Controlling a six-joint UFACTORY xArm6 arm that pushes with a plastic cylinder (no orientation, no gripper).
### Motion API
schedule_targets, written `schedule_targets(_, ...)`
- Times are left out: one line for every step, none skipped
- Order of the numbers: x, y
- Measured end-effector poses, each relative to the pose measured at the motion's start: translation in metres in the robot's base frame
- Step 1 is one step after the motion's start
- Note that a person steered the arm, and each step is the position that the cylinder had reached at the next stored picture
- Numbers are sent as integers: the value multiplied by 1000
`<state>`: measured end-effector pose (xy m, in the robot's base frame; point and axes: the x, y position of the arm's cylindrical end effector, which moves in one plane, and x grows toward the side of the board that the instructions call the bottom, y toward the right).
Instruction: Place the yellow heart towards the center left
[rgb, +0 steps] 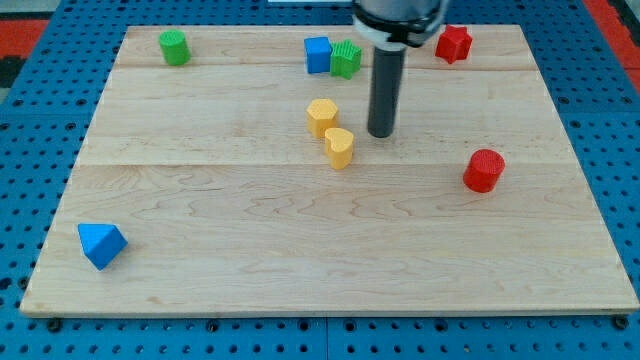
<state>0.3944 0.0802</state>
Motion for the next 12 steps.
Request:
schedule_targets(10, 1)
schedule_targets(29, 0)
schedule_targets(29, -8)
schedule_targets(29, -60)
schedule_targets(29, -111)
schedule_targets(29, -159)
schedule_targets(29, -211)
schedule_targets(32, -224)
schedule_targets(71, -209)
schedule_targets(76, -213)
schedule_targets(76, -246)
schedule_targets(76, -255)
